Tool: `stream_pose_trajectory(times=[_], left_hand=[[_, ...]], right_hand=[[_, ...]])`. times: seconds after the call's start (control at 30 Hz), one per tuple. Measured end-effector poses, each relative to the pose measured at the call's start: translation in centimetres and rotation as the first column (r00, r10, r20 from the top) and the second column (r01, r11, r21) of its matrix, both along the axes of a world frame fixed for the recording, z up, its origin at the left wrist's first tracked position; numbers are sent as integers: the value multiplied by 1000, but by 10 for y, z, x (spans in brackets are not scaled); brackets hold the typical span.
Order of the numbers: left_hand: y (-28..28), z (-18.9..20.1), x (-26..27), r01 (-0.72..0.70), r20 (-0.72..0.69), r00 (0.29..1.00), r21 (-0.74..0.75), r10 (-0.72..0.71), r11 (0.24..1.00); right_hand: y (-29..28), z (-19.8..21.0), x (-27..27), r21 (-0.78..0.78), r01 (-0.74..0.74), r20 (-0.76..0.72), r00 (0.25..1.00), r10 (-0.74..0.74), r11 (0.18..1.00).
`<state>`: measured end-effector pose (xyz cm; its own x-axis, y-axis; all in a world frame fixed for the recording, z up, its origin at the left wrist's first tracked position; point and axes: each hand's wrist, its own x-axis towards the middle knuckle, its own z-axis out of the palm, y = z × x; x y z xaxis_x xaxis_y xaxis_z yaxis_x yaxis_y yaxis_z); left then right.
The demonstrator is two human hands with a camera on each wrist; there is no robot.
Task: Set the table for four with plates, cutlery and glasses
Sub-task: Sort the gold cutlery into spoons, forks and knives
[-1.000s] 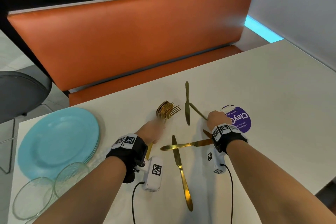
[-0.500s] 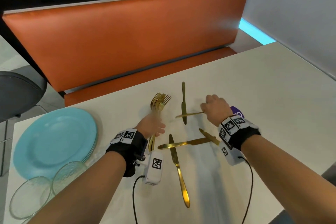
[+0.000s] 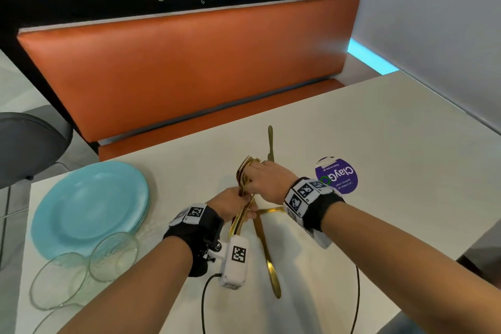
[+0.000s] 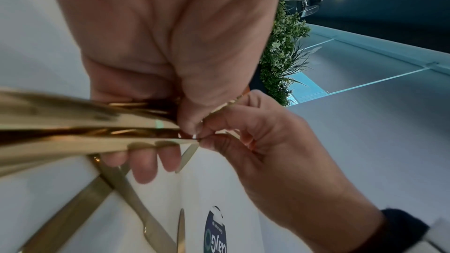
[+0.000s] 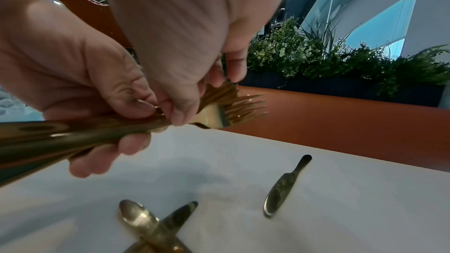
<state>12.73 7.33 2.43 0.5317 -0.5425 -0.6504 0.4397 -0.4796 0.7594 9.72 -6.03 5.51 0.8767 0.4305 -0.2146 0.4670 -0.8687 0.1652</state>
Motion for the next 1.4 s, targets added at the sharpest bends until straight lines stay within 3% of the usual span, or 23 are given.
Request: stream_pose_trajectory(times=[0.1, 0.27, 0.3, 0.37, 0.43, 0.53, 0.67, 0.77, 0.87, 1.0, 1.17, 1.3, 1.4], left_hand=[[6, -1, -13, -4, -22, 1000, -18, 4, 1000], [18, -13, -29, -90, 3, 996, 5, 90, 996], [22, -16, -31, -121, 3, 993, 13, 121, 993], [32, -20, -33, -184, -15, 983, 31, 185, 982], [43, -20, -35, -235, -39, 971, 37, 237, 971], [60, -20, -38, -270, -57, 960, 57, 273, 961], [80, -28, -38, -265, -20, 962, 149, 271, 953], [90, -48, -40, -279, 64, 960, 248, 272, 928], [96, -61, -44, -351, 60, 936, 240, 347, 905], [102, -58, -51, -395, 53, 918, 225, 393, 891], [107, -61, -55, -407, 139, 913, 346, 383, 845], [108, -55, -59, -394, 226, 918, 457, 325, 797], [104, -52, -61, -385, 255, 921, 505, 293, 772]], right_hand=[[8, -1, -7, 53, -40, 41, 998, 38, 998], [23, -13, -22, 257, 140, 48, 986, -158, 956], [28, -18, -26, 324, 252, -12, 965, -262, 912], [41, -27, -35, 361, 536, -233, 844, -482, 764], [55, -35, -42, 360, 704, -424, 708, -565, 612], [78, -50, -46, 340, 824, -641, 555, -530, 453], [103, -58, -51, 362, 918, -822, 397, -408, 163], [113, -62, -49, 326, 930, -865, 365, -343, 167], [122, -64, -48, 308, 882, -814, 439, -382, 357], [131, -62, -51, 334, 895, -833, 427, -352, 297], [138, -66, -52, 344, 910, -856, 405, -321, 232], [143, -67, -51, 370, 887, -837, 448, -314, 277], [145, -68, -48, 391, 826, -776, 533, -337, 405]])
